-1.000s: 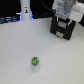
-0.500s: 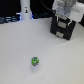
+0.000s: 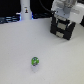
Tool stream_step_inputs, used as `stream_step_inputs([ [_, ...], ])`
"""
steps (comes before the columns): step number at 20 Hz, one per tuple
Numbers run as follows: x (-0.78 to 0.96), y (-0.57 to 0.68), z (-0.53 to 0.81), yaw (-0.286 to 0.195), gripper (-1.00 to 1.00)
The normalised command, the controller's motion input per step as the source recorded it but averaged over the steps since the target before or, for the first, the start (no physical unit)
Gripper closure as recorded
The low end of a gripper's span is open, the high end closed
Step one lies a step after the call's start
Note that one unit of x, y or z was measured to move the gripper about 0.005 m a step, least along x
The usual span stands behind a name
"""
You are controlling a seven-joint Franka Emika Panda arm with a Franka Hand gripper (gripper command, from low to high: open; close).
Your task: Open the kcup holder, insert the kcup into the holder, and close the kcup holder
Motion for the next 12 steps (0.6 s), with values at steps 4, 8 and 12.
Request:
stream_step_inputs([
  [4,0.95,-0.20,0.14,-0.078,1.00],
  [8,0.96,-0.25,0.19,-0.076,1.00],
  [12,0.96,-0.25,0.24,-0.082,1.00],
])
